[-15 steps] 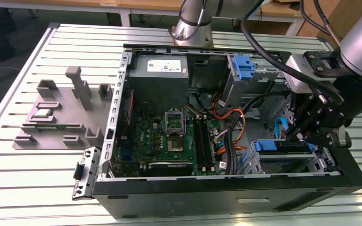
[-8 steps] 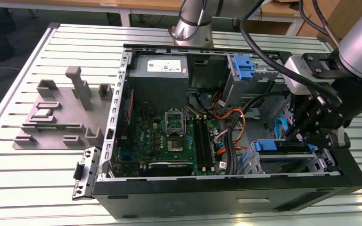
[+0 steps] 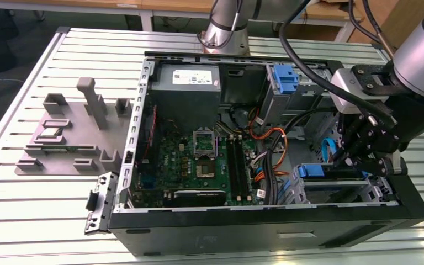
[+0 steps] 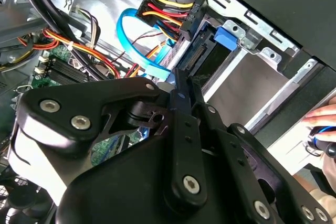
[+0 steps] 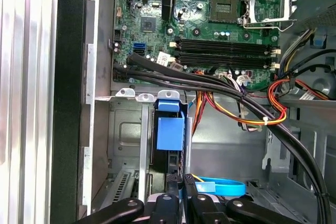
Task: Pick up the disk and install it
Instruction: 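Insert the first disk wire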
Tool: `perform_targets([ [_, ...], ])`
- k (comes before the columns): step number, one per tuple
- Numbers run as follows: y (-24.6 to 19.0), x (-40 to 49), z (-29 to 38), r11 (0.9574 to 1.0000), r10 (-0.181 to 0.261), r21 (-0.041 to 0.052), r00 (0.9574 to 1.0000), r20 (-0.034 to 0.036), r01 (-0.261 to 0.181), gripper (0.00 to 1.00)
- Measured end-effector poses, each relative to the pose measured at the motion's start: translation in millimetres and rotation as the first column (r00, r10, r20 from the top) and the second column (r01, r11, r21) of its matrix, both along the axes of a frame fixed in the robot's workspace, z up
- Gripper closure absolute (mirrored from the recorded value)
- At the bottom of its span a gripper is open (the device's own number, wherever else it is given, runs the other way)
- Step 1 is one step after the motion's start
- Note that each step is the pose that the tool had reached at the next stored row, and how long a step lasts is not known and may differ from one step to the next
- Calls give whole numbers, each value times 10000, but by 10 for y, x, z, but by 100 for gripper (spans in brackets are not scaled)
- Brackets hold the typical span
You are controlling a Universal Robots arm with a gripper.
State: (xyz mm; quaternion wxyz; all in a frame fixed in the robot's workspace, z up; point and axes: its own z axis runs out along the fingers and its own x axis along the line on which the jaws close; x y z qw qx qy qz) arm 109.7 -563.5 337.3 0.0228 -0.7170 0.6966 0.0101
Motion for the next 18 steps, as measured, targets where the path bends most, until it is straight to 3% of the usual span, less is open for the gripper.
perform_targets([
  [10, -11, 0, -2, 10000, 0, 1, 10000, 0, 0, 84],
  [17, -11, 0, -27, 10000, 0, 2, 10000, 14, 0, 84],
  [18, -12, 0, -57, 10000, 6, 0, 10000, 18, -6, 84],
])
